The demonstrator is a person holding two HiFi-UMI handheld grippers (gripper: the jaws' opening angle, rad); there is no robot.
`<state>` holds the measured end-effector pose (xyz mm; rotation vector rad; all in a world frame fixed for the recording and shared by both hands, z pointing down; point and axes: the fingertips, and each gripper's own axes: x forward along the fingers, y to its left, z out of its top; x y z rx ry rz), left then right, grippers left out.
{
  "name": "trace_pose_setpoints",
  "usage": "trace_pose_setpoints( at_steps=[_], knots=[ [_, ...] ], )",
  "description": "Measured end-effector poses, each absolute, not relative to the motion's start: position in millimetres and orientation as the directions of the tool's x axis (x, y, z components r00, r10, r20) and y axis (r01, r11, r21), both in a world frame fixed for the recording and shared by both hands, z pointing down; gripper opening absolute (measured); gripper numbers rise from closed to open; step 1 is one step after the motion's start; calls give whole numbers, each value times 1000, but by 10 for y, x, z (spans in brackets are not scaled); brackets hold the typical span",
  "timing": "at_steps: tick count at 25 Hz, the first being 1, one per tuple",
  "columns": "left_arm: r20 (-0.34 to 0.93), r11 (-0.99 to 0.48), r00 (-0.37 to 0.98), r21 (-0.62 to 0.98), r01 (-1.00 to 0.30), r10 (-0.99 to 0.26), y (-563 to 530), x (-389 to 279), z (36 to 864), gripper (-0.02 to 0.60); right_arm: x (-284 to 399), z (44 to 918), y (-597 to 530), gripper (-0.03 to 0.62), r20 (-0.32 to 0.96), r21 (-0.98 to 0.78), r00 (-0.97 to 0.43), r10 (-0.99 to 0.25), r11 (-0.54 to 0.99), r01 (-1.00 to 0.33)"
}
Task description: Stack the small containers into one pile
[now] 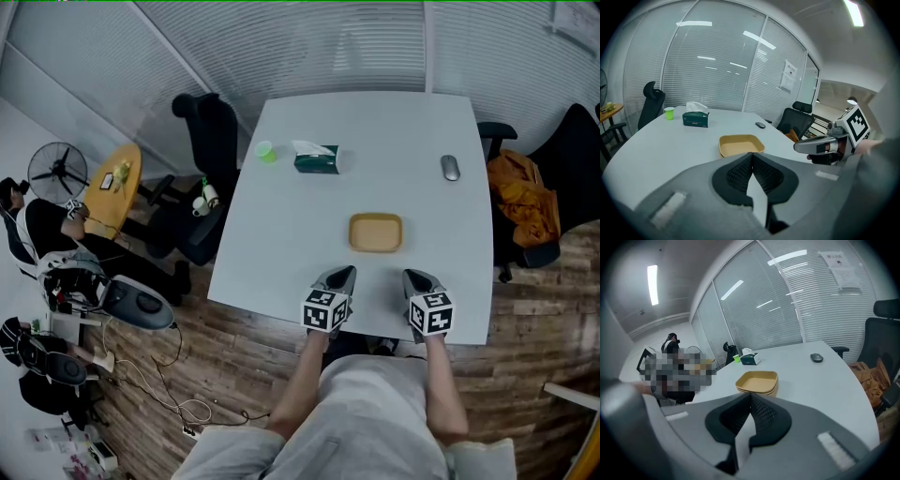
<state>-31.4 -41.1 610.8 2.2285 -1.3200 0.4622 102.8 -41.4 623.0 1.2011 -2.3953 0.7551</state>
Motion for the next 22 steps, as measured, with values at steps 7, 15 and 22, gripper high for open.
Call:
trace_pose_setpoints(
  at_steps=[7, 15, 22],
  knots=[
    [528, -408, 476, 249, -879, -703, -395, -291, 6128, 2, 1048, 6235, -407, 2, 530, -299, -571, -627, 492, -817],
    [530, -407, 475, 248, -879, -702, -378, -301, 6144, 2, 1026, 6236, -395, 2, 530, -296, -574, -624, 499, -815],
    [533, -409, 473, 243, -880, -702, -379, -304, 6133, 3, 1009, 6242, -383, 2, 533, -295, -577, -619, 503, -812]
  ],
)
